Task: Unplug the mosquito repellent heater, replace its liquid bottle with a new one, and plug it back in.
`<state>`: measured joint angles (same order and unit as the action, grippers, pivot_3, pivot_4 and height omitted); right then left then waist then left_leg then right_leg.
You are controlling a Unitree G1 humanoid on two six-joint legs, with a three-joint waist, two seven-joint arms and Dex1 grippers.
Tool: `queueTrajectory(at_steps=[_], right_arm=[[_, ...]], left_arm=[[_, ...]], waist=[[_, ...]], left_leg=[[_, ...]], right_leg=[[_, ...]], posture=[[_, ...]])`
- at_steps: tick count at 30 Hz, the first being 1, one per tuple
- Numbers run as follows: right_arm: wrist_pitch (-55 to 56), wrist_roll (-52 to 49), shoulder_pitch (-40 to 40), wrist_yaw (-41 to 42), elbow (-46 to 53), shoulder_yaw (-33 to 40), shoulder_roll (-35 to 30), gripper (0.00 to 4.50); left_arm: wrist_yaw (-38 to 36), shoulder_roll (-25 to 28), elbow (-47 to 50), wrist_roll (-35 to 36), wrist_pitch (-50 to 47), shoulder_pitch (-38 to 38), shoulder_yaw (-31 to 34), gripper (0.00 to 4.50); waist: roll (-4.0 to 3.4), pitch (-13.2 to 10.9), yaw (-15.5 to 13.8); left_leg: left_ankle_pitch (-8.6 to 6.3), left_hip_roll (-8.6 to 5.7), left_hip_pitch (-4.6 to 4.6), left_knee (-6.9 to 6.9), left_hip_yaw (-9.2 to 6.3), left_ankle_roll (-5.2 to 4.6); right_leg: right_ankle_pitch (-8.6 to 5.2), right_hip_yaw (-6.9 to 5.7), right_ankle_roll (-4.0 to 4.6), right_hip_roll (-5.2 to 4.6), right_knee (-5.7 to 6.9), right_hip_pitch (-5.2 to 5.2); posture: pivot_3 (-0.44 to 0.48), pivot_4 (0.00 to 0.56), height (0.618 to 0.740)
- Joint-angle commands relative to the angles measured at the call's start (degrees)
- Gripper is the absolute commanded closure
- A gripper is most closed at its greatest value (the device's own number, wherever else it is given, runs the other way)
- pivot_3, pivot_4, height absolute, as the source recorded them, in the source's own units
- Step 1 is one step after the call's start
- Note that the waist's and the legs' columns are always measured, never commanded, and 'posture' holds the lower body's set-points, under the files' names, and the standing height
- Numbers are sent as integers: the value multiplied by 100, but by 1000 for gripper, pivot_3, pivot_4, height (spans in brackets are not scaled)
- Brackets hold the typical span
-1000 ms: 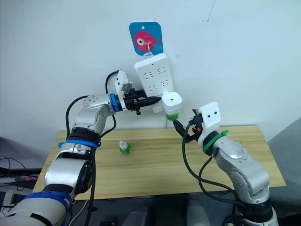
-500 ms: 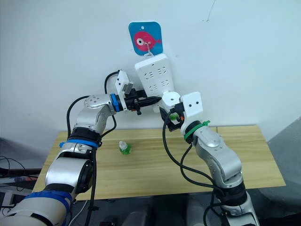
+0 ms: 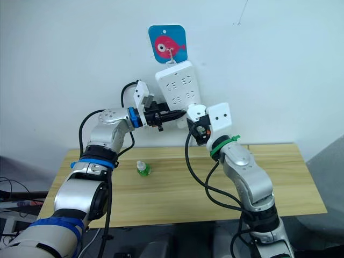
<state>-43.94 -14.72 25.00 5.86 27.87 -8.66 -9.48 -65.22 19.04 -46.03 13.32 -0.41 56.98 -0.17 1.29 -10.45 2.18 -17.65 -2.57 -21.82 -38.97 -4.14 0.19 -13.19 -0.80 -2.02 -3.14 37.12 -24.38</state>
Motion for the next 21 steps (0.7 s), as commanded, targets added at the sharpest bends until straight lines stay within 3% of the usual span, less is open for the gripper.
queueTrajectory(at_steps=[1, 9, 19, 21], right_arm=[[-235, -122, -202, 89, 823, 155, -121, 1570], [-568, -216, -232, 112, 1103, 309, -149, 1570], [-166, -641, -470, 475, 1026, 991, -126, 1570], [-148, -818, -518, 524, 967, 1219, -81, 1570]], left_arm=[[241, 110, -167, -161, 202, 175, 59, 3128], [345, 110, -328, -157, 350, 238, 126, 3128], [735, 310, 510, 1, 141, -503, 366, 29], [909, 384, 977, 31, 18, -840, 426, 8]], waist=[[0, 0, 5], [0, 0, 51], [0, 0, 112], [-1, 1, 123]], left_leg=[[0, 0, -1, 2, -1, 0], [3, 6, 10, -3, 0, -3], [8, 7, 18, -3, 1, 5], [6, 11, 33, -2, 2, 1]], right_leg=[[0, -1, 0, 0, -2, 0], [0, 4, 0, 8, 11, 6], [0, 14, 0, 4, 34, 2], [0, 18, 0, 3, 56, 4]], posture=[[-126, 191, 740], [-135, 190, 740], [-114, 188, 740], [-110, 187, 740]])
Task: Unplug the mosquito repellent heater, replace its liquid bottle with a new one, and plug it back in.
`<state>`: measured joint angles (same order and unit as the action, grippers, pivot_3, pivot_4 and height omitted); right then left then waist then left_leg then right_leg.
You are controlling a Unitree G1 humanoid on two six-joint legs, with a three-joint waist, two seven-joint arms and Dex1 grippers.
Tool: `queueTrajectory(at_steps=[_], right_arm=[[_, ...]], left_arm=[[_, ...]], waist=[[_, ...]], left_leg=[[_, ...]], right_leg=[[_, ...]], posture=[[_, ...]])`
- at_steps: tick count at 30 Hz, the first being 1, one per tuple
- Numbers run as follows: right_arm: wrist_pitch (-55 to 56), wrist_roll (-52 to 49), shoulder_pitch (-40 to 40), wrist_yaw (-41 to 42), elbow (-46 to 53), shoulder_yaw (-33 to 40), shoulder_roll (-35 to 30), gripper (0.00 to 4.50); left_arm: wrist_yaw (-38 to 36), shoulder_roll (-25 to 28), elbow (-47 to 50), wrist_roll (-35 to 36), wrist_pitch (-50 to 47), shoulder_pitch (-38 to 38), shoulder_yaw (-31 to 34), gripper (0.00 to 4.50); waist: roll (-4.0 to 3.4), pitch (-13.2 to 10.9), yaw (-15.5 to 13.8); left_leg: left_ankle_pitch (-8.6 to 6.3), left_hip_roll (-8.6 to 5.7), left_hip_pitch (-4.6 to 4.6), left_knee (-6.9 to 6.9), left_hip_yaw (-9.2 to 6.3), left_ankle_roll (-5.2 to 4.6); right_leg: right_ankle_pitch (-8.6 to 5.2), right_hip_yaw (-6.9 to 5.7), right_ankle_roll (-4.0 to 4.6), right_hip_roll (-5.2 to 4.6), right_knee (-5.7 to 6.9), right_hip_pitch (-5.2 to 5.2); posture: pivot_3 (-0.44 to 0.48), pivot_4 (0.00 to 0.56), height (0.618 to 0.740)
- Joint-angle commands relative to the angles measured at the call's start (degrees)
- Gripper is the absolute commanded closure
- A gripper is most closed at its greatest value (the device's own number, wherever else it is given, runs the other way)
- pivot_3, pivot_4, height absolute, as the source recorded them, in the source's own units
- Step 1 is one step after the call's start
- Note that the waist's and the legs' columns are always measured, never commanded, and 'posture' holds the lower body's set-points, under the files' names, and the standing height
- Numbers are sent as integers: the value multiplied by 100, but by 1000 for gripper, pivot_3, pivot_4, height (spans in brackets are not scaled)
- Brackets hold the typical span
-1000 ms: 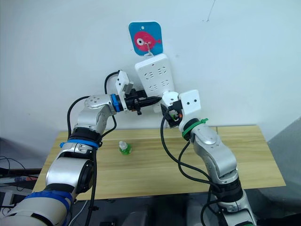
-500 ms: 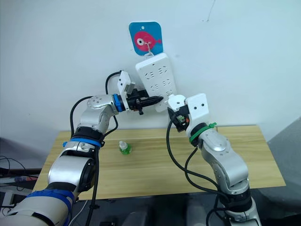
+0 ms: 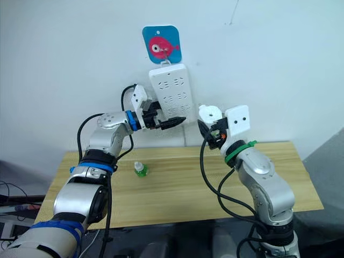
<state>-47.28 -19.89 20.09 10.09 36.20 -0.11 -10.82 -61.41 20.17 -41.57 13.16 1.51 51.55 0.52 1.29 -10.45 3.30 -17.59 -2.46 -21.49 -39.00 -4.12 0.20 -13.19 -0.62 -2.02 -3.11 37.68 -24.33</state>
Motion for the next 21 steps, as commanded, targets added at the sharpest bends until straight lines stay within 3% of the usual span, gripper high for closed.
queueTrajectory(at_steps=[1, 7, 12, 17, 21], right_arm=[[172, -427, -40, 104, 89, 522, 93, 1570], [72, -995, -110, 147, -229, 1175, 116, 1570], [-53, -1334, -65, -42, -423, 1485, 208, 1570], [-639, -2805, 165, -975, -723, 2453, 922, 1570], [-929, -4412, 294, -1687, -986, 2965, 1187, 1570]], left_arm=[[626, 329, 833, 89, -288, -512, 407, 8], [1357, 591, 2524, 235, -858, -1831, 774, 8], [1872, 602, 3817, 328, -1131, -2647, 910, 8], [1887, 492, 5604, 781, -1720, -3411, 504, 8], [1888, 126, 5995, 857, -1863, -3326, -163, 8]], waist=[[-4, 0, 42], [-16, -9, 129], [-21, -12, -27], [-27, -15, -185], [-42, -24, -247]], left_leg=[[-1, 4, 8, 4, 2, -1], [-1, 21, 25, 22, 2, 0], [-1, 13, 19, 21, 2, 2], [3, 10, 12, 21, 1, 14], [2, 3, 5, 16, -5, 12]], right_leg=[[0, 3, 0, -1, 5, 1], [-3, 7, 5, 3, 22, -5], [-3, 8, 6, -5, 12, -4], [-3, 9, 6, -12, -2, 2], [-3, 10, 7, -16, -5, 4]], posture=[[-108, 187, 740], [-63, 188, 740], [-41, 188, 740], [-20, 191, 740], [-18, 195, 740]])
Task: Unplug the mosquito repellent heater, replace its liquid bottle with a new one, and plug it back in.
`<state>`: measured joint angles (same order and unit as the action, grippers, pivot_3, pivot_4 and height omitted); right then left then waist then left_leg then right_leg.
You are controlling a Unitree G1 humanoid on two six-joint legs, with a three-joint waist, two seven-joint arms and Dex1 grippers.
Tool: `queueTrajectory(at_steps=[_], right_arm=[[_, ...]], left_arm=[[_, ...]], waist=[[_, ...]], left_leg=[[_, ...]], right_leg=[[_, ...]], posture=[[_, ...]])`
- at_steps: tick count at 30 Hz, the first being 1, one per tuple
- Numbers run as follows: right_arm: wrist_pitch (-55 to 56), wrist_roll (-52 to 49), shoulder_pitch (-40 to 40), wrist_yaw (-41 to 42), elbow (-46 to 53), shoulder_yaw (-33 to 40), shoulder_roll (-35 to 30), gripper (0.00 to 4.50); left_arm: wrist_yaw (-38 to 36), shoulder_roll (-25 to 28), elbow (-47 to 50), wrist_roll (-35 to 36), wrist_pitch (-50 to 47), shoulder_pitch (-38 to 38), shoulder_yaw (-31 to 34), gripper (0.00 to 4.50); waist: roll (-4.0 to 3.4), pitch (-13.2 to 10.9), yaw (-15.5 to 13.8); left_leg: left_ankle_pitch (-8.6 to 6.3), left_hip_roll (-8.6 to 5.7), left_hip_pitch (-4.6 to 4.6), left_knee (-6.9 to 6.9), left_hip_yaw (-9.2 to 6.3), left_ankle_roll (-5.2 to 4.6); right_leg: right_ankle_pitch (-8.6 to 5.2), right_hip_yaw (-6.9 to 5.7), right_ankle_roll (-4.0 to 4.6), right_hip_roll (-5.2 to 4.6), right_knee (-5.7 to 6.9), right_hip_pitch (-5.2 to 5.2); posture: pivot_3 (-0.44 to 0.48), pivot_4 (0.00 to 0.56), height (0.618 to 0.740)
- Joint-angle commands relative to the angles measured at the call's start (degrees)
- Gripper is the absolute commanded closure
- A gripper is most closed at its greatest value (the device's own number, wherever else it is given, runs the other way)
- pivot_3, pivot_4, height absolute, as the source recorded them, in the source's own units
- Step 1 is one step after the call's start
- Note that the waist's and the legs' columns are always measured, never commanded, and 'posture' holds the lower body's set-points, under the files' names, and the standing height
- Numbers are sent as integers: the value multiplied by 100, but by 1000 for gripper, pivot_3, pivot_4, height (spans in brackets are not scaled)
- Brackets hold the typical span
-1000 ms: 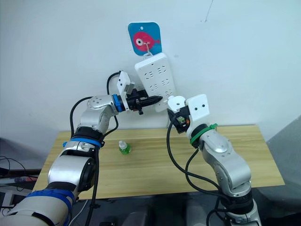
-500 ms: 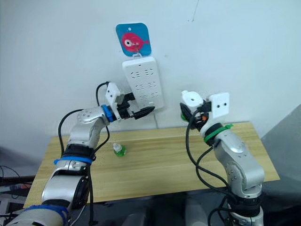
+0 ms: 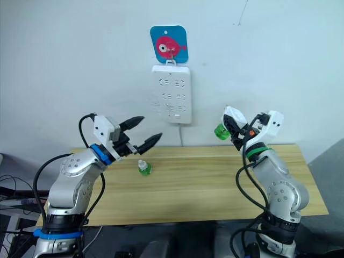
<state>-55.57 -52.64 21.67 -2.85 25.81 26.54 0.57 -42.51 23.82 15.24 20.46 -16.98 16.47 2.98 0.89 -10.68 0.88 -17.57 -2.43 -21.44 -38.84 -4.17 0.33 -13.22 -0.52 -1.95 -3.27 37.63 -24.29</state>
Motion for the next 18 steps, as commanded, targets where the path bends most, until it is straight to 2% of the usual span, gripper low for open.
queueTrajectory(at_steps=[1, 5, 9, 18], right_arm=[[-111, -1444, 135, -518, 20, 328, 39, 1570], [147, -2584, 105, -1248, -50, 283, 65, 1570], [462, -3313, 47, -1763, 45, 44, -39, 1570], [1114, -4322, -198, -2182, 375, -658, -525, 1570]], left_arm=[[16, -344, 280, 103, 6, 241, -528, 8], [37, -1003, -477, -215, 582, 672, -1059, 8], [129, -1462, -1068, -399, 1039, 991, -1270, 8], [241, -1919, -1630, -582, 1522, 1300, -1402, 8]], waist=[[-4, -2, -10], [-7, -4, 26], [-8, -4, 103], [-9, -5, 135]], left_leg=[[-2, 0, 1, 0, 1, -4], [-5, 2, 3, -1, 4, -11], [-5, 4, 2, -1, 6, -12], [-6, 8, 0, 0, 6, -15]], right_leg=[[0, 0, 0, 0, 0, 2], [0, -3, 0, 10, 1, 4], [-1, -3, 0, 13, 3, 4], [-1, -5, -1, 20, -1, 5]], posture=[[-18, 195, 740], [-37, 194, 740], [-52, 194, 740], [-84, 198, 740]])
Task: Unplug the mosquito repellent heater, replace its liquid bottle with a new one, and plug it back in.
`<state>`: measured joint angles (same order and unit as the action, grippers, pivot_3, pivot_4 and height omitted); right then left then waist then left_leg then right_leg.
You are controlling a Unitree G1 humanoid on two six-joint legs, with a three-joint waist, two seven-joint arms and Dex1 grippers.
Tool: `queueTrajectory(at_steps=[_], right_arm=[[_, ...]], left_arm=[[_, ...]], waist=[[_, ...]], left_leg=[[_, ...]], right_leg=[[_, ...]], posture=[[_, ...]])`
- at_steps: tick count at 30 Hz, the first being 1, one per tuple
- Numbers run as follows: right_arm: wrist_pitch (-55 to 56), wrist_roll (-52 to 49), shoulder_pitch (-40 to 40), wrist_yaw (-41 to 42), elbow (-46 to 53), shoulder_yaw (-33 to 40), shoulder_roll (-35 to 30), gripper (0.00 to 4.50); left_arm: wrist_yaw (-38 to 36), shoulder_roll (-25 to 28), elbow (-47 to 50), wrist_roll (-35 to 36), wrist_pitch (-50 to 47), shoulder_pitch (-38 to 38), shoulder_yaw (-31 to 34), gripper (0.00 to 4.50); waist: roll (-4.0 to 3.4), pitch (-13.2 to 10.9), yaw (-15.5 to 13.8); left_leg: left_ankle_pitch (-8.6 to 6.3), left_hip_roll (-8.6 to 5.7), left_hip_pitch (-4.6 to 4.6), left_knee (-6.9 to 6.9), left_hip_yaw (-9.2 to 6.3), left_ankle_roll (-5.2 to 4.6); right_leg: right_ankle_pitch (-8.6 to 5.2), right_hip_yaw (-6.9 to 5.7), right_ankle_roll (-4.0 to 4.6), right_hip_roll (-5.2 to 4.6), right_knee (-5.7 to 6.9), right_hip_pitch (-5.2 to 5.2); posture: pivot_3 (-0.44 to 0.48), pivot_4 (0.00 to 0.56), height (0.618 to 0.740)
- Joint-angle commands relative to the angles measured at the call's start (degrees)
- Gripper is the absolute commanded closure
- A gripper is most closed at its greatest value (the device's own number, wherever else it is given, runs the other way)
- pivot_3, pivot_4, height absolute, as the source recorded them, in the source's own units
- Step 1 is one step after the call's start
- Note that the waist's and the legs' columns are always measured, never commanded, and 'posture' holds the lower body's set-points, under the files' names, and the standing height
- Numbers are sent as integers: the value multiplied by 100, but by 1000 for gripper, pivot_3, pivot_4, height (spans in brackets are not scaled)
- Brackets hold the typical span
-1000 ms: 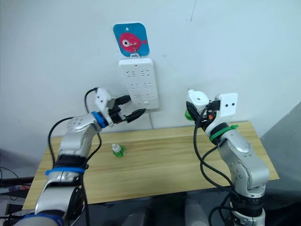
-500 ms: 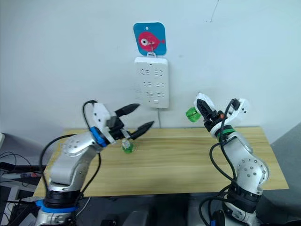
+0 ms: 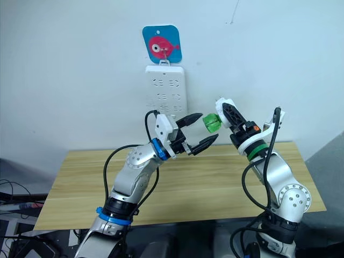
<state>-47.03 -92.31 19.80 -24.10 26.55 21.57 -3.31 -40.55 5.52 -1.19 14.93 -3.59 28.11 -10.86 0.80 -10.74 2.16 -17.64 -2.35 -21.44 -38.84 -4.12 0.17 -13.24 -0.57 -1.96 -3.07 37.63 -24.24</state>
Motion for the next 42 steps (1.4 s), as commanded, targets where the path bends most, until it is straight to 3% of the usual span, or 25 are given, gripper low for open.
queueTrajectory(at_steps=[1, 6, 9, 14, 15, 19, 23, 24, 27, 34, 42], right_arm=[[341, -408, -33, -81, 304, -215, -204, 1570], [648, -607, -126, -117, 322, -449, -505, 1570], [804, -661, -199, -105, 326, -546, -641, 1570], [1017, -730, -315, -74, 350, -683, -824, 1570], [1055, -741, -323, -69, 352, -714, -854, 1570], [1101, -785, -397, 5, 353, -841, -1006, 1570], [981, -1093, -482, 125, 284, -929, -1284, 176], [937, -1233, -489, 167, 243, -933, -1384, 28], [340, -1909, -406, 603, -281, -866, -2171, 28], [-2418, -2069, 218, 3120, -2305, -905, -4125, 28], [-3488, -2069, 1172, 3872, -3633, -1548, -4823, 28]], left_arm=[[42, -99, -8, -31, 205, 144, -13, 8], [12, -130, 3, 75, 194, 149, 47, 8], [-11, -143, 64, 130, 180, 123, 30, 585], [-16, -154, 48, 120, 197, 88, 20, 2149], [-22, -156, 46, 118, 201, 77, 14, 2223], [-30, -174, 69, 108, 188, 50, -23, 2223], [-167, -92, 57, 80, 190, 93, -76, 2223], [-229, -61, 46, 80, 205, 114, -90, 2223], [-767, 211, -189, 25, 452, 278, -193, 2223], [-2156, 872, -598, 184, 682, 550, -312, 2223], [-2499, 1073, -296, 148, 710, 255, -375, 2223]], waist=[[0, 0, 12], [0, -1, 12], [0, -1, 16], [0, -2, 16], [0, -3, 17], [-1, -3, 17], [-2, -4, 16], [-3, -5, 16], [-2, -9, 14], [-24, -51, -29], [-23, -86, -54]], left_leg=[[0, -1, -1, 0, 0, 0], [0, -2, -2, -1, -1, 0], [0, 0, -2, -1, -2, -1], [0, 0, -4, -1, -2, -1], [0, 0, -3, -1, -2, -1], [0, 3, -6, 0, -4, -1], [1, 4, -19, -1, -6, -2], [1, 3, -22, -1, -5, -2], [0, 0, -27, -2, -6, -3], [-4, -2, -28, -5, 0, -18], [-6, 5, -36, -6, -5, -22]], right_leg=[[0, 0, 0, 0, -1, 0], [0, -1, -1, 2, -3, 1], [0, -1, -1, 2, -4, 1], [-1, -2, -1, 4, -11, 4], [-1, -2, -1, 4, -12, 4], [-1, -2, -1, 6, -24, 7], [-1, -3, -1, 8, -52, 10], [0, -2, -1, 8, -56, 9], [0, -3, -1, 6, -62, 9], [-1, -3, 2, 16, -67, 14], [-1, -5, 2, -3, -71, 11]], posture=[[-84, 198, 740], [-90, 201, 740], [-90, 201, 740], [-96, 204, 740], [-96, 204, 740], [-96, 204, 740], [-103, 204, 740], [-102, 204, 740], [-97, 210, 740], [-76, 224, 740], [-33, 221, 740]])
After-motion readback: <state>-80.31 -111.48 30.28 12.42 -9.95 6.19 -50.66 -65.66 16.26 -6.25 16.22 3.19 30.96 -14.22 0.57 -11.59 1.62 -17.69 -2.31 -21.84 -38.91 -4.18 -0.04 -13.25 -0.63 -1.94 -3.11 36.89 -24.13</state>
